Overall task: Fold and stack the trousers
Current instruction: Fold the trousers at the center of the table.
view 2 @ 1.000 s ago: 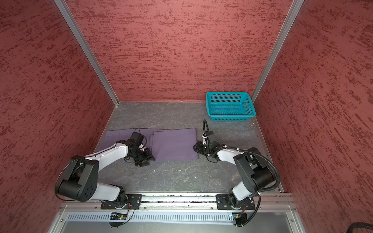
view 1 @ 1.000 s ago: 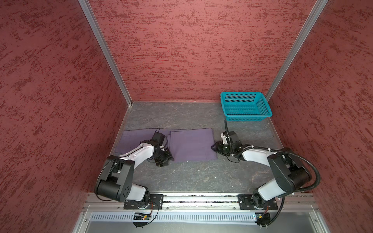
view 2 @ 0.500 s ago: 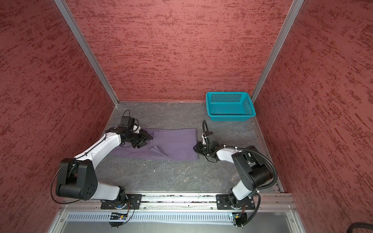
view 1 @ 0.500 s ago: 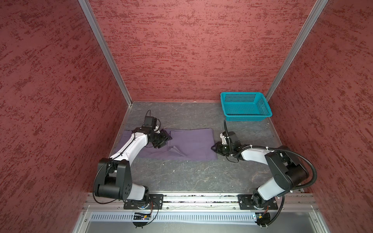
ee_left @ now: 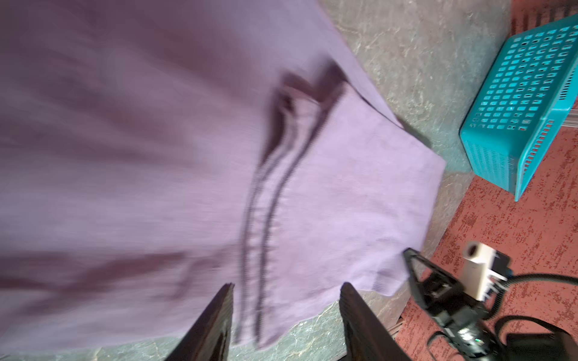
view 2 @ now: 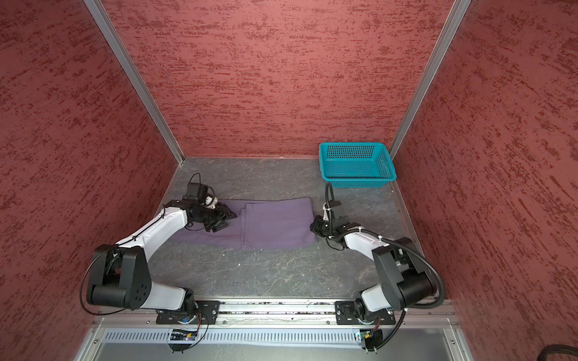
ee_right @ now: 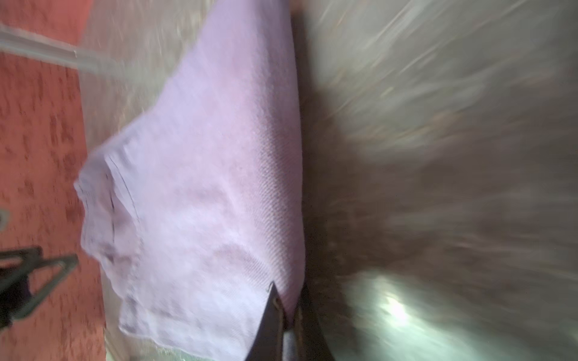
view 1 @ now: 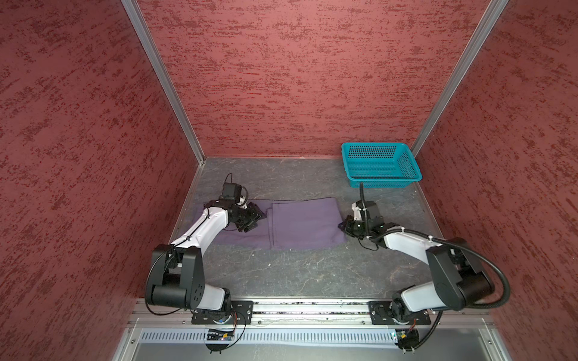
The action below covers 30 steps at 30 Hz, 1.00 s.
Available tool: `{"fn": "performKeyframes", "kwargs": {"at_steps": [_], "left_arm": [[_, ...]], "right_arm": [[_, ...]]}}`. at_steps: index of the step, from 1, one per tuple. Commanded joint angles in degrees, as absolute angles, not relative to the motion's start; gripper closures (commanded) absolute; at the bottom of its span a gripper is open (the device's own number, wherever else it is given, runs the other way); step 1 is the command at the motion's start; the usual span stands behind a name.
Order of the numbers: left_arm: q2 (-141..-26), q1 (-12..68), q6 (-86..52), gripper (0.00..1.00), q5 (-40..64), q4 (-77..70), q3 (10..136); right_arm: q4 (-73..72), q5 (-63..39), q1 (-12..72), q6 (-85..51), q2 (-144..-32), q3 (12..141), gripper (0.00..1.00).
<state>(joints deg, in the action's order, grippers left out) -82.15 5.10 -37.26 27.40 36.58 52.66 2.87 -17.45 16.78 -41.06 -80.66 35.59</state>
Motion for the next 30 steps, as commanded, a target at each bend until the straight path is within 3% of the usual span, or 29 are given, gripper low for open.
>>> {"fn": "performKeyframes", "kwargs": {"at_steps": [1, 11, 19, 26, 30], "left_arm": [[-81.9, 4.79, -37.1, 0.44, 28.69, 34.53, 52.11], [-80.34, 1.17, -34.49, 0.44, 29.18, 35.62, 51.87], [-80.54, -0.15, -33.24, 0.43, 24.24, 33.48, 47.09], [-84.56, 5.71, -35.53, 0.43, 26.24, 27.39, 45.24], [-87.57, 8.04, -37.08, 0.43, 28.09, 24.24, 45.42]], "right_arm": [[11.94, -11.47, 12.03, -36.59, -75.27, 35.56, 1.0], [32.14, -2.07, -2.3, -29.44, -63.78, 44.25, 1.0], [39.3, 2.8, -7.54, -27.39, -62.08, 57.05, 1.0], [38.58, -2.69, -7.39, -29.44, -65.29, 64.85, 1.0], [38.97, -0.24, -0.45, -30.62, -67.42, 68.17, 1.0]]}}
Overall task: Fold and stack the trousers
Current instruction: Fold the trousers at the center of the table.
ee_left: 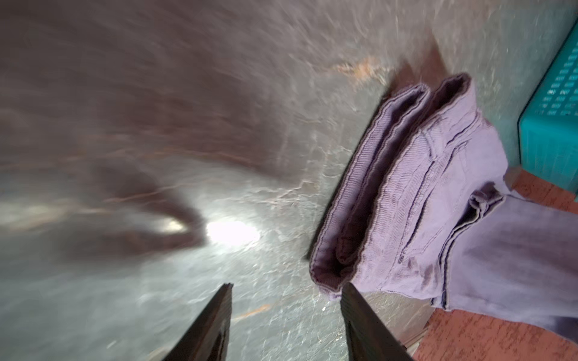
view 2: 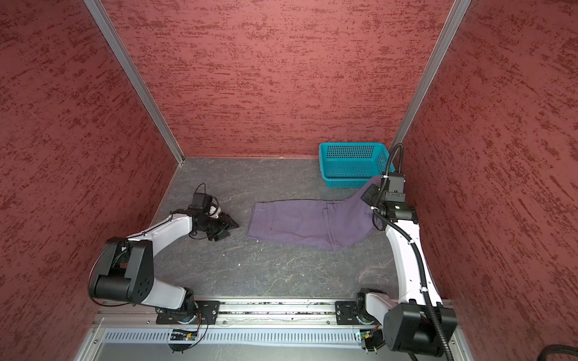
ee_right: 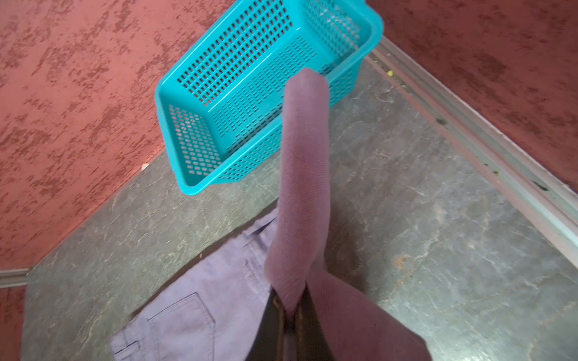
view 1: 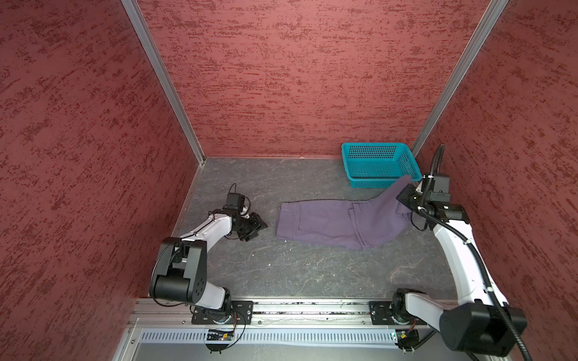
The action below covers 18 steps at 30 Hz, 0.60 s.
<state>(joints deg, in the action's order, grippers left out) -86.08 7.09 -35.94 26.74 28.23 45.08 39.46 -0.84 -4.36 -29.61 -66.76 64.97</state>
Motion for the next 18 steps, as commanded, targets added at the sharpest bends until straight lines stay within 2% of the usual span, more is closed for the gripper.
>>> {"fn": "performKeyframes", "kwargs": {"at_steps": [1, 7, 18], "left_arm": [[-88.02, 8.32, -37.25, 0.43, 28.34, 23.93, 45.66], [-88.18, 8.96, -37.49, 0.43, 28.83, 23.42, 45.97], [-85.01, 6.82, -36.87, 0.43, 29.24, 24.88, 44.55]], "right_arm": [[39.15, 0.65, 1.54, -30.97, -67.96, 68.95, 1.0], [39.0, 3.37, 13.54, -34.21, -71.85, 72.4, 1.0], [35.65, 5.06, 30.7, -37.97, -80.99, 78.95, 1.0]]}}
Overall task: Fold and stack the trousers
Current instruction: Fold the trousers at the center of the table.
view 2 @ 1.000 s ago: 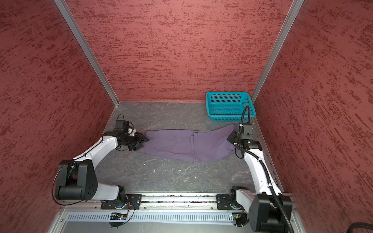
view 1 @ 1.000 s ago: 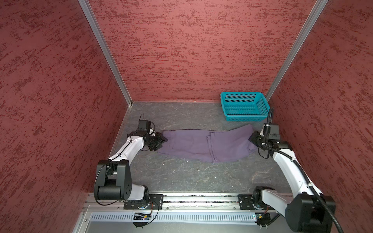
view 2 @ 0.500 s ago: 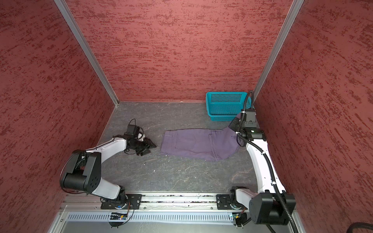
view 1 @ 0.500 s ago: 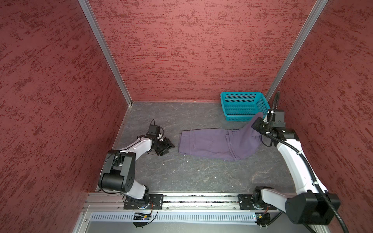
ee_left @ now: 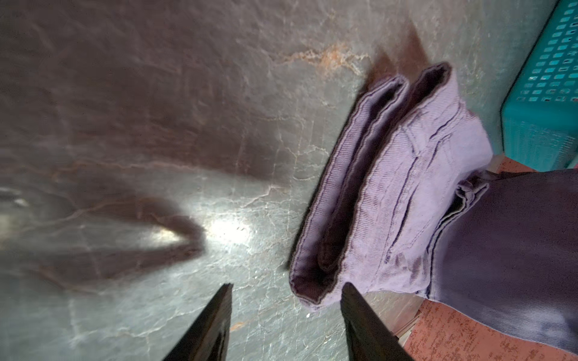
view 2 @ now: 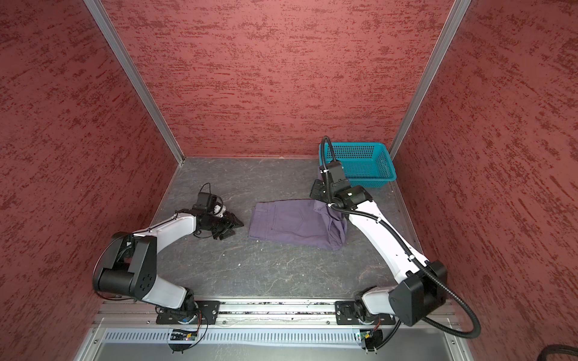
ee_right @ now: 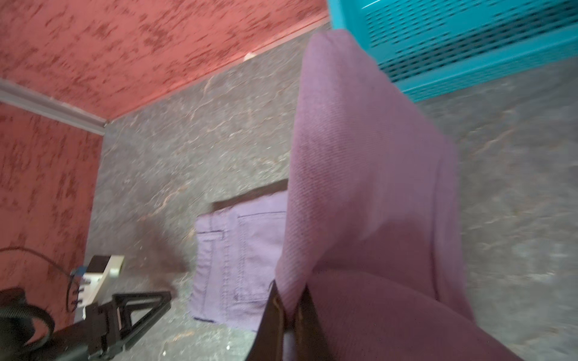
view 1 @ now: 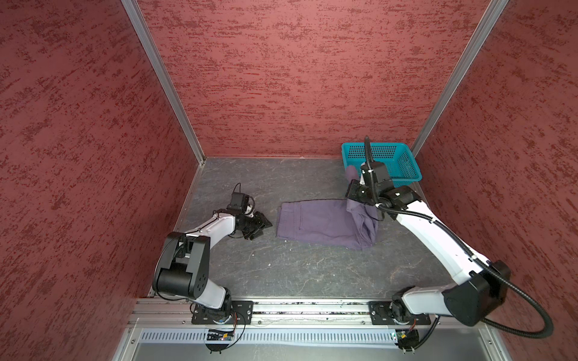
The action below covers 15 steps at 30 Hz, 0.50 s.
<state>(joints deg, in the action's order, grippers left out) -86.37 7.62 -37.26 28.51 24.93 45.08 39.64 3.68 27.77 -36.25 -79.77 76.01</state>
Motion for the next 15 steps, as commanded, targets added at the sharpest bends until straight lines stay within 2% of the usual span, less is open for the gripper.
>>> {"fn": "performKeyframes", "kwargs": {"at_steps": [1, 15], "left_arm": [[-84.91, 6.79, -36.85, 0.43, 29.33, 24.89, 44.48], [-85.0, 6.66, -36.92, 0.43, 29.35, 24.09, 42.21]], "right_arm": [[35.24, 4.85, 31.74, -38.15, -82.12, 79.51, 1.0], [28.93, -0.04, 41.08, -40.05, -96.88, 85.69, 1.0]]}}
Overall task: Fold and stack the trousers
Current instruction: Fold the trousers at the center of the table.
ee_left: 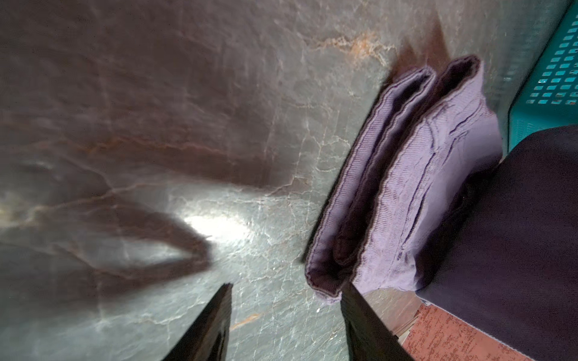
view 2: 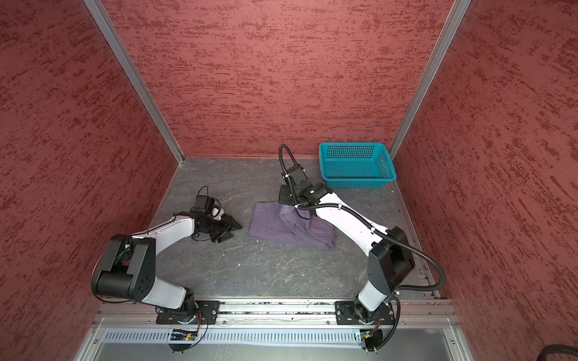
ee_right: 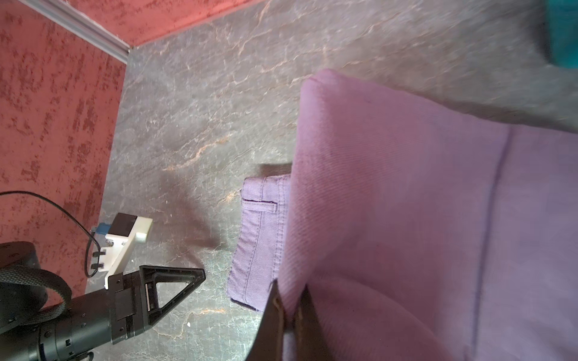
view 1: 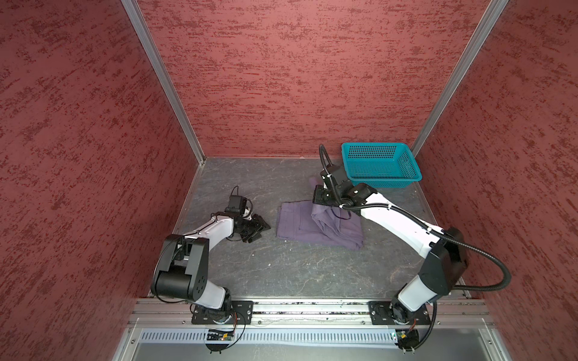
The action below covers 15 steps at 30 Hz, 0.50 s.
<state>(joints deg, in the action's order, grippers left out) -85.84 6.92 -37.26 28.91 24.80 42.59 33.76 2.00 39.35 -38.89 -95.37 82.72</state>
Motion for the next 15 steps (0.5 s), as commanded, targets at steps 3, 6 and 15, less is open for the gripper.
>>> {"fn": "performKeyframes", "kwargs": {"at_steps": [3, 6, 15], "left_arm": [[-85.16, 6.6, -36.91, 0.43, 29.26, 24.0, 42.12], [-85.28, 6.64, -36.96, 0.43, 29.18, 23.99, 42.01], [-86.63, 6.64, -37.22, 0.36, 29.22, 23.08, 41.62]], "right_arm": [[28.13, -1.06, 42.63, -40.24, -100.0, 86.45, 1.0], [27.52, -2.32, 44.14, -40.43, -102.79, 86.66, 1.0], [25.94, -5.72, 47.54, -40.68, -108.89, 86.79, 0.72]]}}
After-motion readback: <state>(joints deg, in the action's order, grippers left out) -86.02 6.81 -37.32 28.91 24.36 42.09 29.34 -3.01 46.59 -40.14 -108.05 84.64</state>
